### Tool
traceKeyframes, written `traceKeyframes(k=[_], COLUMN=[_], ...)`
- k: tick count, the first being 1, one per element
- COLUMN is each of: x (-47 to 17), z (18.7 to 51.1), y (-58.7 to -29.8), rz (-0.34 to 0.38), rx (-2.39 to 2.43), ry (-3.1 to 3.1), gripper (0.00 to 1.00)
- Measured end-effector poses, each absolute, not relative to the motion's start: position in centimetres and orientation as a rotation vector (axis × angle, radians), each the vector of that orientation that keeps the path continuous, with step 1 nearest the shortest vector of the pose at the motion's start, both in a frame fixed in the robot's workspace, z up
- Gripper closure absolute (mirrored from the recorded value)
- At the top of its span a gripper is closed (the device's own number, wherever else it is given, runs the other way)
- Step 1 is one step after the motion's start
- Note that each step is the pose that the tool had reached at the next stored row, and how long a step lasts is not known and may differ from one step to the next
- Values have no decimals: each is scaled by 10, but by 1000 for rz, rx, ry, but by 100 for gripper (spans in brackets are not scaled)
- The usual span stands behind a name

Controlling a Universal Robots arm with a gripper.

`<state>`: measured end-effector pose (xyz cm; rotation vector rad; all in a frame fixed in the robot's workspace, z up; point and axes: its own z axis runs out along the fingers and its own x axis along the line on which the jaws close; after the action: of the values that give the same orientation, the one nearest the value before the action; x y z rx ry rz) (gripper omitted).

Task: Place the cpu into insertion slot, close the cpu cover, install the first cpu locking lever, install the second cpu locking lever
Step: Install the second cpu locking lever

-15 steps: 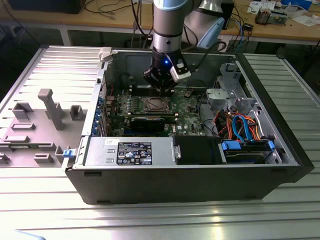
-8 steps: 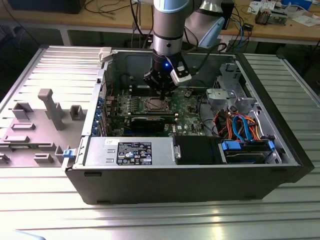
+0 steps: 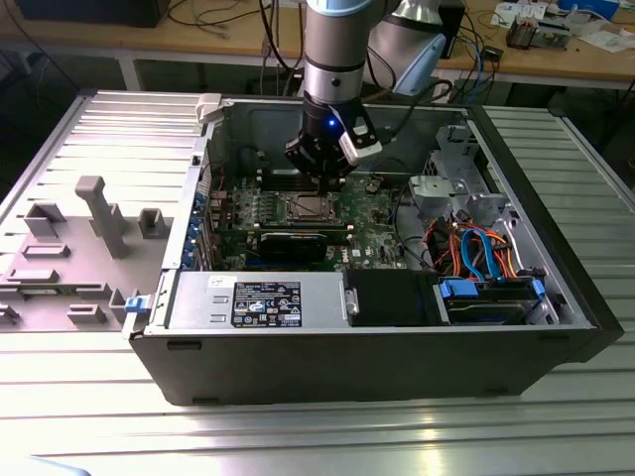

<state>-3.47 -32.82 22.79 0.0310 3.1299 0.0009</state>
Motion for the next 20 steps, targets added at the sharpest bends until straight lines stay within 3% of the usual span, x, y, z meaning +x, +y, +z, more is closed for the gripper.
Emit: traceKeyframes(k=[20], x=[-35], z=[227], y=[-340], rz=[1], rx=[31], ry=[3130], gripper=[89])
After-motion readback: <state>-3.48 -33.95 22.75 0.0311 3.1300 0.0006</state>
